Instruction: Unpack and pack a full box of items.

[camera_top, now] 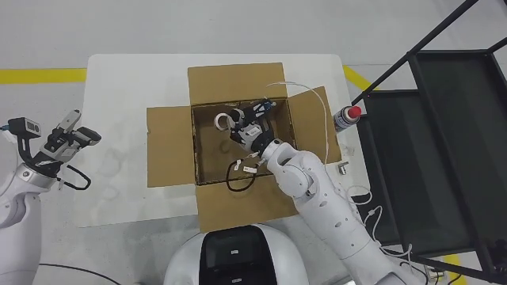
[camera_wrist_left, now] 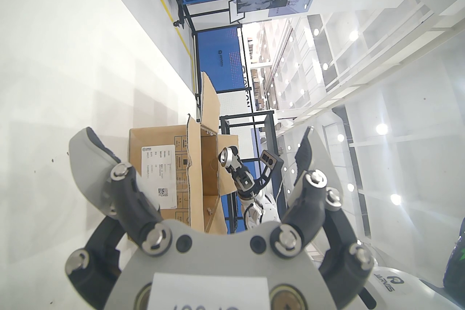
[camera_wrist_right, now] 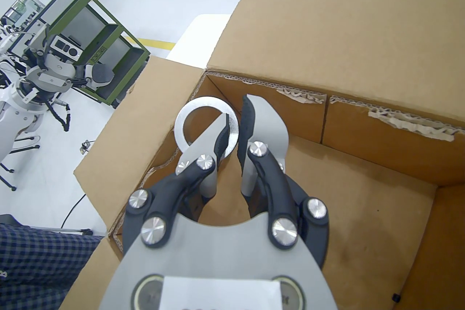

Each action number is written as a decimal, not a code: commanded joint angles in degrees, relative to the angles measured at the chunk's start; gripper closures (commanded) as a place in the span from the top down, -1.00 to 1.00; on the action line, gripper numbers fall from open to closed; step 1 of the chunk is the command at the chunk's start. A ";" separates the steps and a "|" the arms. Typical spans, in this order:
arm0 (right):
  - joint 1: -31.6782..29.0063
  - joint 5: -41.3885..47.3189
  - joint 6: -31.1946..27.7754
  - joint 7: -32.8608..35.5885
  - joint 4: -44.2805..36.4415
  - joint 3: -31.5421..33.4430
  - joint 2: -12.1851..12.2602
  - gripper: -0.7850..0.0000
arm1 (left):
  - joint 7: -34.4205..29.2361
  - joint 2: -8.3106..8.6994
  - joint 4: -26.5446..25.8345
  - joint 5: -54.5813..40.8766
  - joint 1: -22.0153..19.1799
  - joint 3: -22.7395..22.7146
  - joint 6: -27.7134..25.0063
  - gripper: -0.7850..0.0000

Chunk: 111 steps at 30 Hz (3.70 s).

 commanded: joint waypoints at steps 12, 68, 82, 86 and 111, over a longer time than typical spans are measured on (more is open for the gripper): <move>0.00 0.00 0.00 0.00 0.00 0.00 0.00 -1.00 | 0.00 0.00 0.00 0.00 0.00 0.00 0.00 1.00; -26.68 23.56 -14.79 7.39 -26.83 34.06 5.09 -1.00 | 0.00 0.00 0.00 0.00 0.00 0.00 0.00 1.00; -28.61 23.89 -17.43 7.68 -27.04 38.39 5.68 -1.00 | 0.00 0.00 0.00 0.00 0.00 0.00 0.00 1.00; -32.77 26.84 -22.32 9.00 -26.60 46.23 6.43 -1.00 | 0.00 0.00 0.00 0.00 0.00 0.00 0.00 1.00; -39.81 -10.97 -22.69 -16.15 -5.05 48.05 6.12 -1.00 | 0.00 0.00 0.00 0.00 0.00 0.00 0.00 1.00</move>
